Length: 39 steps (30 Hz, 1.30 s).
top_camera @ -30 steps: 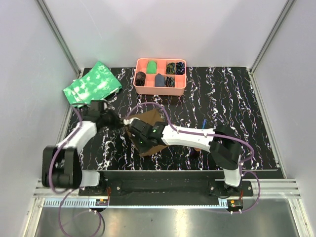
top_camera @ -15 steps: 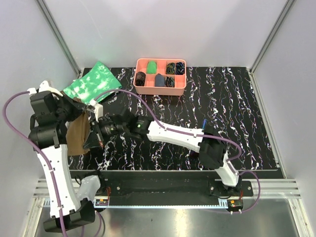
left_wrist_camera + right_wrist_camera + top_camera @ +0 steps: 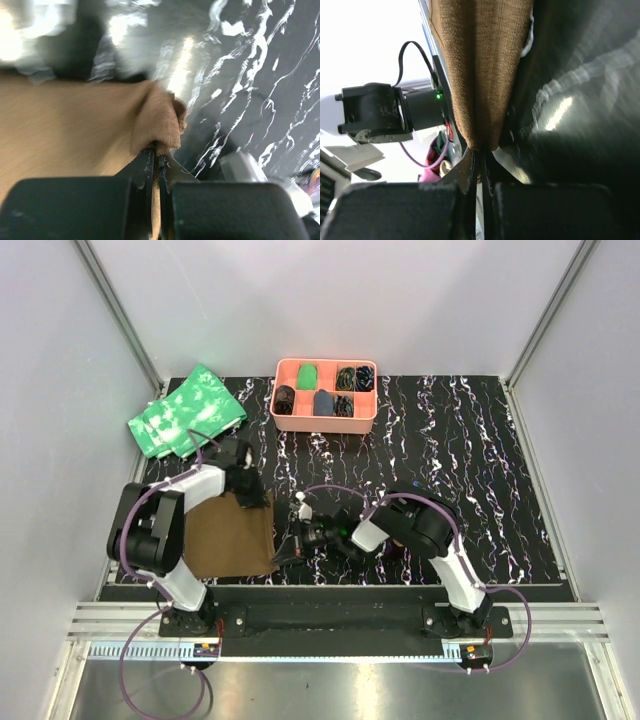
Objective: Fold the napkin into a case and place the utensils inside
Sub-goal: Turn over the upper triangle folded napkin at the center of the board, then move the lower triangle-folded napkin to the center of the board.
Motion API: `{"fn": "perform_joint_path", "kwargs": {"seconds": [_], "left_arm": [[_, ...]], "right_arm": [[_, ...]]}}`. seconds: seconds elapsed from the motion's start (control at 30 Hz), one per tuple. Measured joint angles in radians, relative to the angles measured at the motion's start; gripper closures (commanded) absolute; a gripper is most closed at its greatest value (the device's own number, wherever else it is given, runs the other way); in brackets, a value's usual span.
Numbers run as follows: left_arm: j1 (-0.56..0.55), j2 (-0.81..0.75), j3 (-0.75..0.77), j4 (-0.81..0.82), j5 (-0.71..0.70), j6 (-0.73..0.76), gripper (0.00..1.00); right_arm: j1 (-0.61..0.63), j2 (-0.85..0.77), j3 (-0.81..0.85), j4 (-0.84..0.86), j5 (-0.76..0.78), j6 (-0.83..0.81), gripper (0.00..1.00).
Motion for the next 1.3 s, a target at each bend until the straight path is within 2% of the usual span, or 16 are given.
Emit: {"fn": "perform_joint_path", "kwargs": {"seconds": [0.27,0.37,0.4,0.43,0.5,0.53,0.6,0.63,0.67,0.7,0.77,0.9,1.0,1.13,1.2,1.3], "left_arm": [[-0.191,0.1,0.088,0.052,-0.043,-0.104,0.99],[-0.232,0.124,0.123,0.035,-0.071,-0.138,0.87],[-0.248,0.13,0.132,0.035,-0.079,-0.148,0.82],[-0.259,0.135,0.14,0.035,-0.084,-0.154,0.7],[-0.278,0.153,0.164,0.039,-0.092,-0.174,0.56],[-0.286,0.162,0.182,0.04,-0.092,-0.185,0.48],[-0.296,0.173,0.214,0.07,-0.093,-0.2,0.43],[-0.297,0.173,0.228,0.089,-0.094,-0.203,0.4],[-0.298,0.171,0.246,0.11,-0.094,-0.204,0.3],[-0.298,0.164,0.259,0.124,-0.094,-0.202,0.27],[-0.298,0.127,0.271,0.144,-0.09,-0.189,0.25],[-0.296,-0.033,0.269,0.111,-0.088,-0.148,0.33],[-0.296,-0.177,0.235,0.107,-0.084,-0.123,0.44],[-0.296,-0.371,0.066,0.133,-0.073,-0.126,0.5],[-0.299,-0.433,-0.045,0.14,-0.061,-0.14,0.49],[-0.33,-0.465,-0.179,0.141,-0.057,-0.16,0.39]], "right_arm": [[-0.045,-0.094,-0.225,0.151,0.068,-0.014,1.0],[-0.051,-0.133,-0.274,0.141,0.101,-0.034,1.0],[-0.054,-0.151,-0.286,0.12,0.113,-0.047,0.93],[-0.058,-0.171,-0.301,0.101,0.122,-0.061,0.9],[-0.069,-0.222,-0.334,0.048,0.132,-0.089,0.86],[-0.079,-0.251,-0.346,0.01,0.135,-0.106,0.75],[-0.103,-0.318,-0.359,-0.101,0.136,-0.149,0.58],[-0.113,-0.355,-0.362,-0.157,0.134,-0.169,0.44],[-0.121,-0.408,-0.364,-0.231,0.14,-0.198,0.39],[-0.132,-0.46,-0.365,-0.31,0.15,-0.23,0.36],[-0.148,-0.557,-0.362,-0.458,0.186,-0.287,0.27],[-0.167,-0.661,-0.303,-0.735,0.271,-0.396,0.24],[-0.202,-0.655,-0.232,-0.871,0.307,-0.462,0.24],[-0.267,-0.57,-0.079,-0.977,0.336,-0.536,0.24],[-0.284,-0.51,0.008,-0.993,0.34,-0.565,0.23],[-0.307,-0.406,0.152,-1.014,0.33,-0.6,0.24]]}}
